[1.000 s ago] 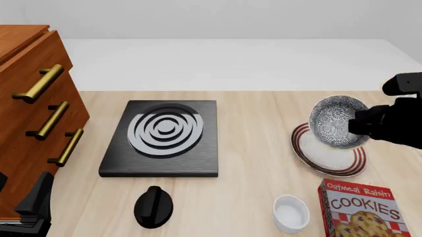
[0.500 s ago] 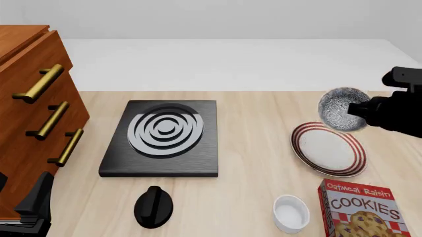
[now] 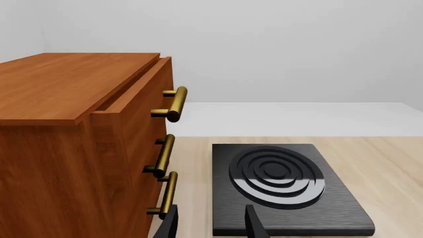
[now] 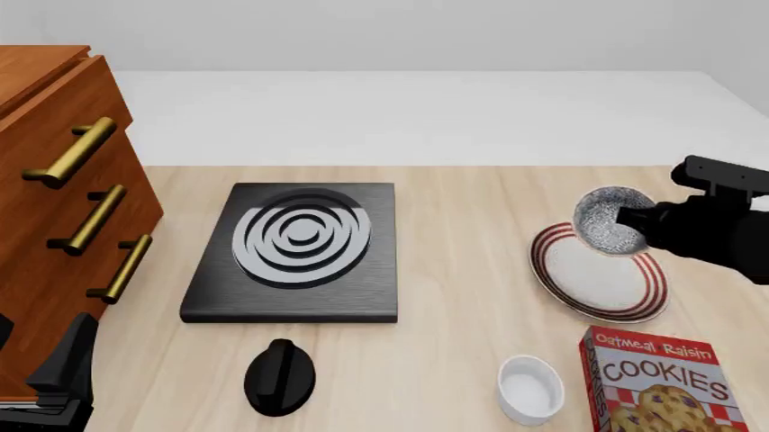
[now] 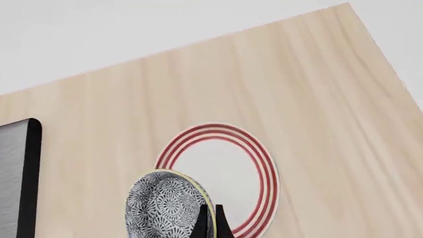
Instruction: Pick the akita bowl on the ramekin and place it on the plate.
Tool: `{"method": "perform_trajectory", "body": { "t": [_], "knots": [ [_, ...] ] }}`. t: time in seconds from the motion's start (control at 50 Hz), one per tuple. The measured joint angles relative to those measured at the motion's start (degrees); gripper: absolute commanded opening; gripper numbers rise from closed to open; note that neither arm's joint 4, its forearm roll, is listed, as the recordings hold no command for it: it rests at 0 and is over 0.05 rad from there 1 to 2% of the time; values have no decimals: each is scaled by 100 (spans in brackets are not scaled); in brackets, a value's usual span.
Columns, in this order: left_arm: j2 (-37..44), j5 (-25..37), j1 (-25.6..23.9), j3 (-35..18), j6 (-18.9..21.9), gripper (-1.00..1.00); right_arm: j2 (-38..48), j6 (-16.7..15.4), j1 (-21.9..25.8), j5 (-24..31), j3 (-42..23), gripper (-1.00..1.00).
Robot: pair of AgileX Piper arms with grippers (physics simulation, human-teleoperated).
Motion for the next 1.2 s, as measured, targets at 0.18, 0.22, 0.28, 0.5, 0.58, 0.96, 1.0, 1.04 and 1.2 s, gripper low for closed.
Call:
{"method": "perform_trajectory", "body": {
  "t": [0.18,0.22,0.28,0.5,0.58,0.96,1.0,1.04,1.2],
  "knots": [
    [0,0,0,0,0,100,415,174,-60,-390,121,-100],
    [0,0,0,0,0,100,506,207,-74,-482,157,-100],
    [0,0,0,0,0,100,642,253,-98,-616,207,-100],
    [0,0,0,0,0,100,1049,352,-194,-981,310,-100],
    [0,0,0,0,0,100,1175,366,-219,-1070,311,-100],
    [0,0,0,0,0,100,1653,427,-305,-1359,262,-100],
    [0,0,0,0,0,100,1687,432,-313,-1375,252,-100],
    [0,0,0,0,0,100,1720,435,-321,-1392,242,-100],
    [0,0,0,0,0,100,1845,463,-327,-1480,240,-100]
  ]
}}
